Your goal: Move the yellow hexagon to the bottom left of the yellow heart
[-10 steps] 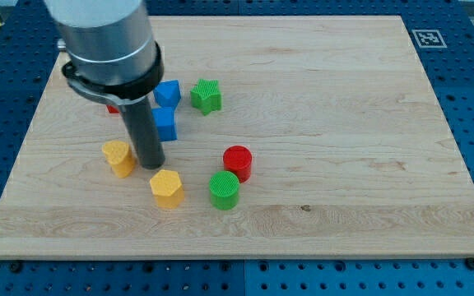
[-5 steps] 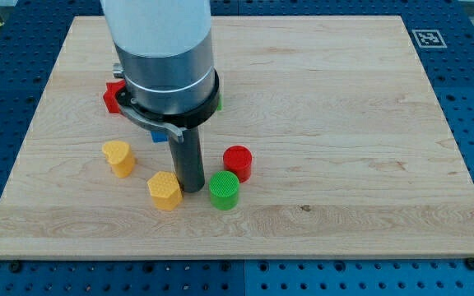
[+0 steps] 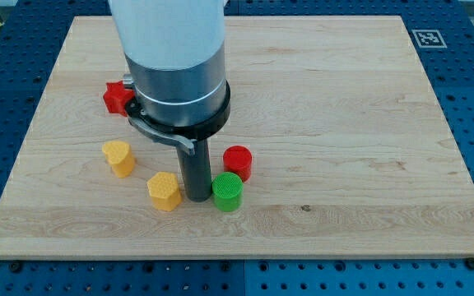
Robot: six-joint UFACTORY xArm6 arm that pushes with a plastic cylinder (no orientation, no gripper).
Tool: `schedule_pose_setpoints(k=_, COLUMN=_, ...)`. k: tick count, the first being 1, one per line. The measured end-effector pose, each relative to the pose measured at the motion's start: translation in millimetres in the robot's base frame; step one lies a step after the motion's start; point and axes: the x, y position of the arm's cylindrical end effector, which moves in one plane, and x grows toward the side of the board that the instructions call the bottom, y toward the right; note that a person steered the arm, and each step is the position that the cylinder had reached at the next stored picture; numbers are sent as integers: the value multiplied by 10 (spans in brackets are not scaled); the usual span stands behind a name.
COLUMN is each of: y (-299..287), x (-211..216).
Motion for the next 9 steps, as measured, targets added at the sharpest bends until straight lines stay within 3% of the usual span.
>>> schedule_pose_setpoints(k=4, y=-871, x=0)
schedule_pose_setpoints(k=6, y=-882, x=0)
schedule_pose_setpoints(k=9, y=-373, x=-160)
